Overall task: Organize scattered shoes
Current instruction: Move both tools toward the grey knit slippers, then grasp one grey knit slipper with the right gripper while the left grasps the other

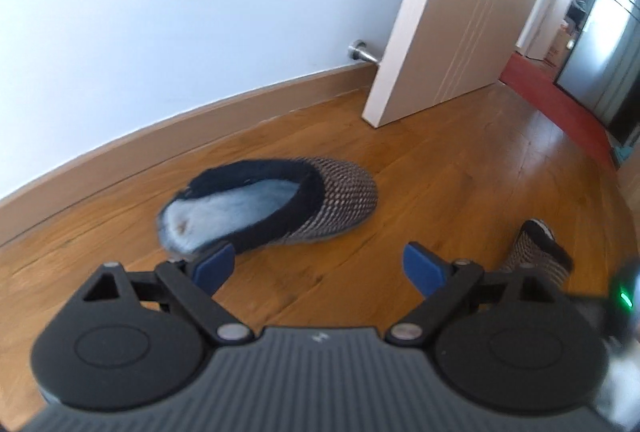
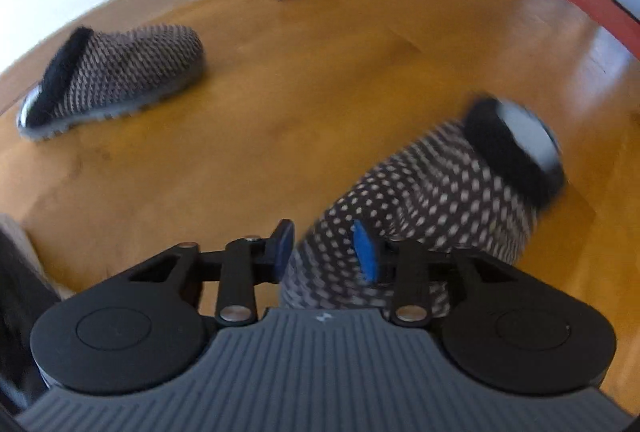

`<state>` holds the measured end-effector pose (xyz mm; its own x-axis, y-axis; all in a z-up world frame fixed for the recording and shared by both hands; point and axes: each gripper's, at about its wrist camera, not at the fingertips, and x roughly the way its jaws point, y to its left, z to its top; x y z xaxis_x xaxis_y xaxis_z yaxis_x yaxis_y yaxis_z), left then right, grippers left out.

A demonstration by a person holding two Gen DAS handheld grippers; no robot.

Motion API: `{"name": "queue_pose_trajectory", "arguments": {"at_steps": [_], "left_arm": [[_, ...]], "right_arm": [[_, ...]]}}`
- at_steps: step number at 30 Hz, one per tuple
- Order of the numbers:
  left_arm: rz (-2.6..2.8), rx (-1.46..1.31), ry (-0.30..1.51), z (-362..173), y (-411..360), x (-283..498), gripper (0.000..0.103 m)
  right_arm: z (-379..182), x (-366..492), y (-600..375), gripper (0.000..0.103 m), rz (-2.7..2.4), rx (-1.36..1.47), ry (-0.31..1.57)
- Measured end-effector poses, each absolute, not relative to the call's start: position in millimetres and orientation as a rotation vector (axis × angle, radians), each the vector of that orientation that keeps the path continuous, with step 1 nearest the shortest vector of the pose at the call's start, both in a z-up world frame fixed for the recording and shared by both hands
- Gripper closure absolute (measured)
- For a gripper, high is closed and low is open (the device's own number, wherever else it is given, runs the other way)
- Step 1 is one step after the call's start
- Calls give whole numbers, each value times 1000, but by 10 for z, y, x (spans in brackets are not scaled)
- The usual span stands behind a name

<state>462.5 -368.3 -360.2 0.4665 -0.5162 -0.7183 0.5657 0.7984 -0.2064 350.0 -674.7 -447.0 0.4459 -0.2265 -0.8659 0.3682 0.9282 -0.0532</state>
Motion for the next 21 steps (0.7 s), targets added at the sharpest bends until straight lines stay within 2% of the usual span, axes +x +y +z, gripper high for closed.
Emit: {"name": "queue_pose_trajectory", "arguments": {"at_steps": [2, 4, 9, 15, 18, 20, 21], "left_arm": [[-676, 46, 865, -3619, -3779, 4751, 12], [-673, 18, 871, -3610, -3841, 4840, 12], [-661, 0, 898, -3651, -4015, 5061, 12], [-630, -36, 1002, -3853, -4222, 5271, 13], [-561, -67, 1035, -3985, -4241, 5289, 20], [-497, -100, 1060, -4112, -4203, 5276, 31], [-476, -90, 1044, -4145, -4191, 5248, 45]], "right_arm": [[-4359, 3240, -6730, 27, -325, 116, 1027], [-4205, 2939, -6656, 20, -288, 129, 995], [-3875, 2231, -6415, 16, -173, 236, 957], [-3538, 1846, -6140, 12, -95, 289, 907], [-3426, 1812, -6101, 10, -84, 316, 893], [-3381, 1796, -6092, 9, -79, 320, 889], [-3359, 1788, -6088, 6, -77, 322, 887]]}}
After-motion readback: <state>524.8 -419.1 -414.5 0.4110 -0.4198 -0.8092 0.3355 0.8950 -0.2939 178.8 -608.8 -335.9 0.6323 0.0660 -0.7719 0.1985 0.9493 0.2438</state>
